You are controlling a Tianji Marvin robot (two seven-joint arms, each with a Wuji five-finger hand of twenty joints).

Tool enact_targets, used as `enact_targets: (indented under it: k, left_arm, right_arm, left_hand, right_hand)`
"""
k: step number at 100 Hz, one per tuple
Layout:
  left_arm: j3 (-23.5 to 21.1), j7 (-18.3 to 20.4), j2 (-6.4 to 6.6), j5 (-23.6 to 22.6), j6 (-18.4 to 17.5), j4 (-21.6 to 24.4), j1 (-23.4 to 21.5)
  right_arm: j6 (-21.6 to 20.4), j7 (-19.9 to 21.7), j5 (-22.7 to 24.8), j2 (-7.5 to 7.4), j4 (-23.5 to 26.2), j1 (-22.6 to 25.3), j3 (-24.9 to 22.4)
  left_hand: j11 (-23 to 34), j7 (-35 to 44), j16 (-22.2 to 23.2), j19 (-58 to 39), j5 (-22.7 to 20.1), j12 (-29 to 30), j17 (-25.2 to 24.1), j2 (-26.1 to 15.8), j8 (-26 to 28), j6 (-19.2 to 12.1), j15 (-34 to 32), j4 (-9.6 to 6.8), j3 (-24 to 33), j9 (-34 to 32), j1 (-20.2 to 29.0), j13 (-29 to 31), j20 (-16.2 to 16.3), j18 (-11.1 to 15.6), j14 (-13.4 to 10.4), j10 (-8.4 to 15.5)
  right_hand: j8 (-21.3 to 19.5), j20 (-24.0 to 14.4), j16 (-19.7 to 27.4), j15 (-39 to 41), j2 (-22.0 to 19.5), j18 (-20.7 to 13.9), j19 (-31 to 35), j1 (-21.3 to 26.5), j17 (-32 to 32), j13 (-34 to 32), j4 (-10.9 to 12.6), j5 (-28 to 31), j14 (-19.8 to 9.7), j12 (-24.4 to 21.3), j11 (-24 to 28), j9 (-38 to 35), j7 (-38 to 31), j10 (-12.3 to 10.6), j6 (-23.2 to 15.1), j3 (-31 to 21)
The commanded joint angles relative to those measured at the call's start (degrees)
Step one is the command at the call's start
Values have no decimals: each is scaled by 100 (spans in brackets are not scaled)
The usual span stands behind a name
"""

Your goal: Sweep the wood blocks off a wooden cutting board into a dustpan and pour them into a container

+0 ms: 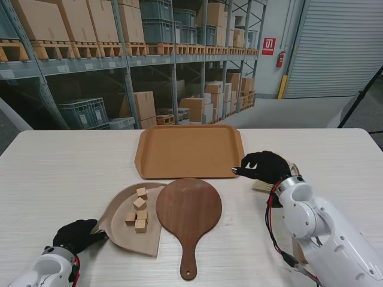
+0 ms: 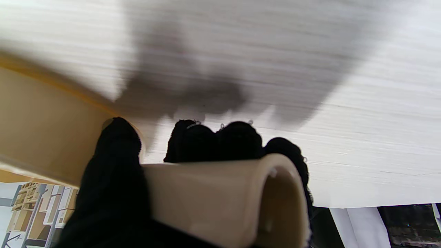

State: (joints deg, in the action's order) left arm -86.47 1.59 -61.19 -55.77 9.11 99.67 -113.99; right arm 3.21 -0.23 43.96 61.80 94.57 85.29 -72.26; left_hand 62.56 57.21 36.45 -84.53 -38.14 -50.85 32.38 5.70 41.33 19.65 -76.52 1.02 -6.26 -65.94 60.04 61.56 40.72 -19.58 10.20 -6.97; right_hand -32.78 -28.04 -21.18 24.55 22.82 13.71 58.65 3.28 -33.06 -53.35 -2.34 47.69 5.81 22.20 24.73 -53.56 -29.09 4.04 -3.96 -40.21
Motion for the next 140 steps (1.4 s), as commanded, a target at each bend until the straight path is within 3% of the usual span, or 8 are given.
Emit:
enact_targets:
  k: [1, 14, 29, 40, 54, 70, 103, 140]
  left_arm:
    - [-13, 85, -28, 9, 38, -36, -68]
    - [-27, 52, -34, 27, 37, -46, -61]
    - [-38, 35, -39, 44, 62, -44, -65]
    - [-59, 27, -43, 42, 91, -33, -86]
    - [-83, 5, -51, 51, 142, -19, -126]
    - [-143, -20, -61, 9, 248, 26, -231]
    - [-386, -104, -97, -78, 427, 200, -491]
    - [-601, -451, -231, 672, 367, 440, -650]
  right_arm:
    - [-68, 52, -11, 86, -38, -67, 112]
    - [-379, -60, -380, 134, -293, -264, 327]
    - [-690, -223, -915, 221, -659, -426, 549]
    - [-890, -240, -1096, 238, -846, -462, 642]
    - [-895, -256, -1146, 248, -921, -433, 711]
    - [-688, -132, -1101, 221, -835, -369, 703]
    - [-512, -11, -1305, 226, -802, -313, 669]
    - [-503, 75, -1349, 212, -785, -284, 636]
  left_hand:
    - [1281, 143, 112, -305, -843, 35, -30, -638, -28, 105, -456, -75, 613, -427, 833, 490, -38, -16, -861, 638]
    - [1285, 142, 113, -302, -837, 34, -41, -646, -27, 114, -457, -74, 615, -423, 839, 486, -38, -18, -859, 632]
    - [1290, 143, 116, -305, -833, 32, -48, -659, -24, 120, -465, -70, 615, -418, 848, 483, -34, -22, -849, 625]
    - [1299, 144, 118, -306, -823, 28, -59, -669, -20, 128, -477, -66, 616, -406, 867, 493, -28, -35, -848, 617]
    - [1304, 145, 118, -305, -814, 28, -64, -688, -13, 140, -476, -57, 604, -405, 869, 487, -22, -44, -845, 610]
    - [1318, 153, 117, -299, -780, 21, -75, -719, 2, 139, -476, -45, 599, -374, 882, 490, -19, -42, -847, 614]
    - [1378, 185, 137, -300, -749, 1, -107, -761, 42, 153, -508, -28, 580, -351, 901, 454, -1, -54, -855, 616]
    - [1672, 347, 237, -186, -632, -121, -334, -853, 283, 317, -756, 5, 559, -232, 1074, 278, 94, -215, -685, 430]
  right_hand:
    - [74, 131, 126, -217, 205, 235, -201, 11, 162, 202, -156, -331, -18, -131, -161, 297, 122, 92, 106, -64]
    - [250, 286, 292, -575, 205, 155, -699, 1, 498, 511, -157, -683, -114, -331, -358, 643, 354, 69, 128, -77]
    - [461, 559, 580, -982, 205, -101, -1487, 19, 1195, 1326, -150, -1341, -267, -561, -459, 1341, 536, 26, 100, -57]
    - [589, 371, 651, -867, 1, 146, -1439, -332, 1251, 1595, -112, -1677, -199, -677, -386, 1618, 461, -52, -17, -100]
    - [615, 239, 591, -788, -56, 227, -1361, -417, 1159, 1521, -99, -1642, -134, -633, -314, 1490, 400, -14, 54, -149]
    - [588, 83, 504, -667, -115, 283, -1279, -66, 1022, 1362, -119, -1292, -82, -499, -152, 1208, 183, 54, 114, -29]
    - [561, 6, 460, -605, -227, 311, -1251, 105, 990, 1301, -91, -1038, -46, -394, -97, 1028, 122, 91, 151, 118]
    - [514, -23, 450, -597, -253, 312, -1251, 179, 989, 1295, -78, -935, -31, -323, -91, 936, 102, 92, 117, 185]
